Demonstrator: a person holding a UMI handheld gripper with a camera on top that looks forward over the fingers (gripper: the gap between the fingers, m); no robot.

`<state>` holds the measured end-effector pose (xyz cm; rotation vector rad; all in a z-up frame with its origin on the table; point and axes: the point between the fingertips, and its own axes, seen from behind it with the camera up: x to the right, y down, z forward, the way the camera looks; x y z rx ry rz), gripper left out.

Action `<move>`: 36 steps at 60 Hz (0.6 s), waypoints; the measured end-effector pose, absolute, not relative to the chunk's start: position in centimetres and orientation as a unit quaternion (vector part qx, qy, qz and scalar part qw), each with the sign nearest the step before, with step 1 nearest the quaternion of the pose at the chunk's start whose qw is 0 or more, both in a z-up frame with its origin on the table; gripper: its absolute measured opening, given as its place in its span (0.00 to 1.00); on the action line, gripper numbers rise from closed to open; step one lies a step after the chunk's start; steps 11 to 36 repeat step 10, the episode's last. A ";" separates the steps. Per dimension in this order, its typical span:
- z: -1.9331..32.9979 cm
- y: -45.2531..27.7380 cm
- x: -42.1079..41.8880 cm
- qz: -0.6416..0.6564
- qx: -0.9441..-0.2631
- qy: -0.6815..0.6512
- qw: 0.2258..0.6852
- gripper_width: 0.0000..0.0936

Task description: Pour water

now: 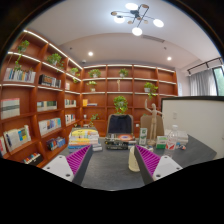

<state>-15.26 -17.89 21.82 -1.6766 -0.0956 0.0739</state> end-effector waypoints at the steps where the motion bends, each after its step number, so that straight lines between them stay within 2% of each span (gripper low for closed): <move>1: 21.8 -17.9 -15.4 0.033 -0.743 -0.045 0.667 0.95; 36: 21.3 -17.9 -16.4 0.031 -0.748 -0.058 0.660 0.95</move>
